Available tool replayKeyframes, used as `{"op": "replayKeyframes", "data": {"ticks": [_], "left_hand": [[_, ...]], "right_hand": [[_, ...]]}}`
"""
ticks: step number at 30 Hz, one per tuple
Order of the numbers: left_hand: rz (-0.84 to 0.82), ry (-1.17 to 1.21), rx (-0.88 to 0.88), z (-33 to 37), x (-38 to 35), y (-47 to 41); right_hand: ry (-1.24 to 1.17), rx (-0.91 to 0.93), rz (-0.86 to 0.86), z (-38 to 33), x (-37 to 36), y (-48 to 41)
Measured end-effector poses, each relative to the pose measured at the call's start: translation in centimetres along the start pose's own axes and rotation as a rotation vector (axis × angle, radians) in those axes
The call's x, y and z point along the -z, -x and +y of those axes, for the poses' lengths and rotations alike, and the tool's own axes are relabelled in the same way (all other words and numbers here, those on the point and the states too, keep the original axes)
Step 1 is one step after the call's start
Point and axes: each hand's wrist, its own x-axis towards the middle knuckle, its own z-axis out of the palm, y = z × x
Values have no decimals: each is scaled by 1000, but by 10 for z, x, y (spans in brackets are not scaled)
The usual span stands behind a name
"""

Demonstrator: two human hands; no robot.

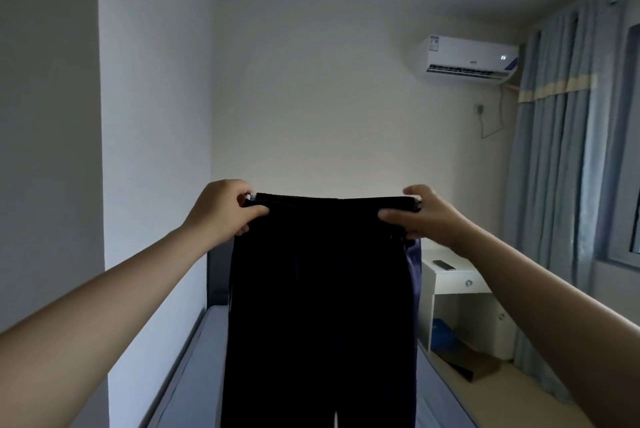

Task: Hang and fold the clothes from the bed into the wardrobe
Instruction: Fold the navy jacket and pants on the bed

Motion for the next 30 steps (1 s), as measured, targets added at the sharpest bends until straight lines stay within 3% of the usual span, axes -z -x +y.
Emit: {"op": "replayKeyframes", "data": {"ticks": [2, 4, 10, 18, 24, 30], "left_hand": [[26, -21, -11, -5, -2, -2], [32, -1, 2, -6, -3, -3], [-136, 165, 68, -13, -6, -1], [-49, 125, 78, -14, -15, 1], [-40, 137, 94, -13, -19, 6], [-61, 100, 96, -12, -18, 6]], "right_hand": [[296, 160, 37, 12, 0, 4], [432, 259, 97, 23, 2, 5], [434, 329, 97, 40, 10, 9], [502, 405, 27, 42, 14, 17], [710, 472, -78, 49, 15, 33], [676, 484, -58, 54, 17, 42]]}}
